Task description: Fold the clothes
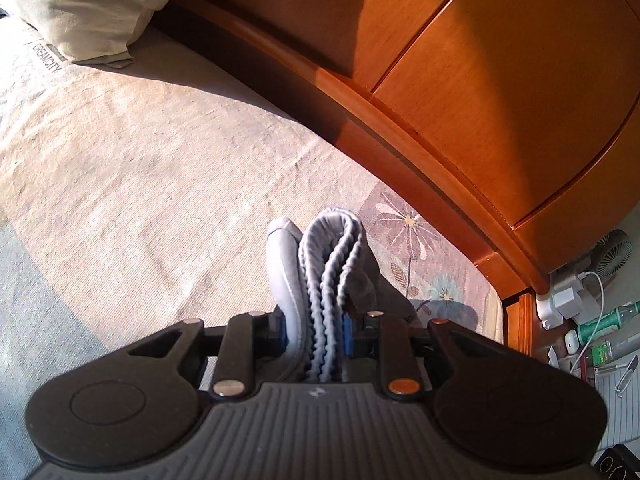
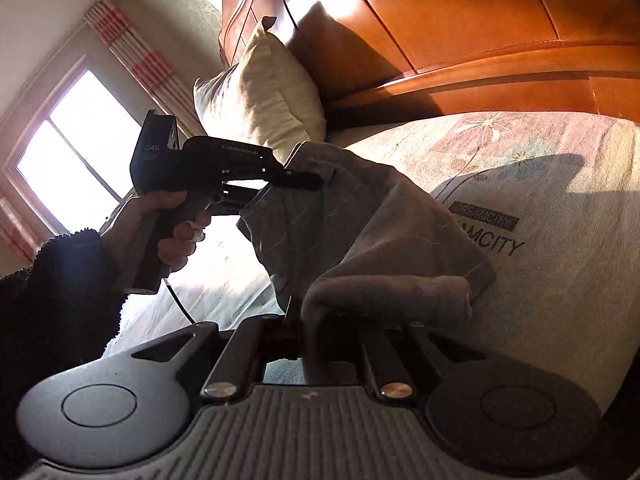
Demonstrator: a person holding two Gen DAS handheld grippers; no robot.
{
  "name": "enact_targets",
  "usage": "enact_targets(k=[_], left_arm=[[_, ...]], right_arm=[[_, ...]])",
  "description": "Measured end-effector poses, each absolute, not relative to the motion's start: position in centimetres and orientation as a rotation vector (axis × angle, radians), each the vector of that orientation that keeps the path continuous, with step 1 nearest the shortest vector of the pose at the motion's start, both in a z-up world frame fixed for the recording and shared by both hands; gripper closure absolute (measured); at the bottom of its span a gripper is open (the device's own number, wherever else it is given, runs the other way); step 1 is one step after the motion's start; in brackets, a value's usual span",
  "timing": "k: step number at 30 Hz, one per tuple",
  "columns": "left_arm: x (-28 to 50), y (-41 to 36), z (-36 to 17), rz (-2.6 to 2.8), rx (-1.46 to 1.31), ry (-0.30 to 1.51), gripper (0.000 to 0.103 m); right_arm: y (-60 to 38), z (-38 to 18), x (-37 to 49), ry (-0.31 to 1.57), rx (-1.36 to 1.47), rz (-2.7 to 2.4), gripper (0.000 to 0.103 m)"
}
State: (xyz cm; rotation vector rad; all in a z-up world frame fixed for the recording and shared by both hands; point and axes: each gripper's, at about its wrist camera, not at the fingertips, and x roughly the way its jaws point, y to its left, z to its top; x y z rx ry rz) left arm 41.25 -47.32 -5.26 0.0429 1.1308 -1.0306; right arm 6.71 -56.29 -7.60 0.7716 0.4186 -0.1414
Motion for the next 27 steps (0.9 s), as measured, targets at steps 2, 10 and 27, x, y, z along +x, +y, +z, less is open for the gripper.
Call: enact_targets(k=[2, 10, 27], left_arm=[[41.6, -47.1, -5.0, -1.011, 0.034, 1.131, 0.080], [43.6, -46.6, -3.6, -0.923, 0.065, 1.108, 0.072], [34.5, -43.0, -4.9, -1.084, 0.061, 1.068, 0.054]], right_arm=[[-56.4, -7.8, 6.6, 0.419, 0.780, -0.144, 0.093], [-56.5, -8.4, 6.6, 0.426, 0.800, -0.142, 0.093], [-59.3, -12.9, 4.3, 0.419, 1.210, -0.027, 0.047]])
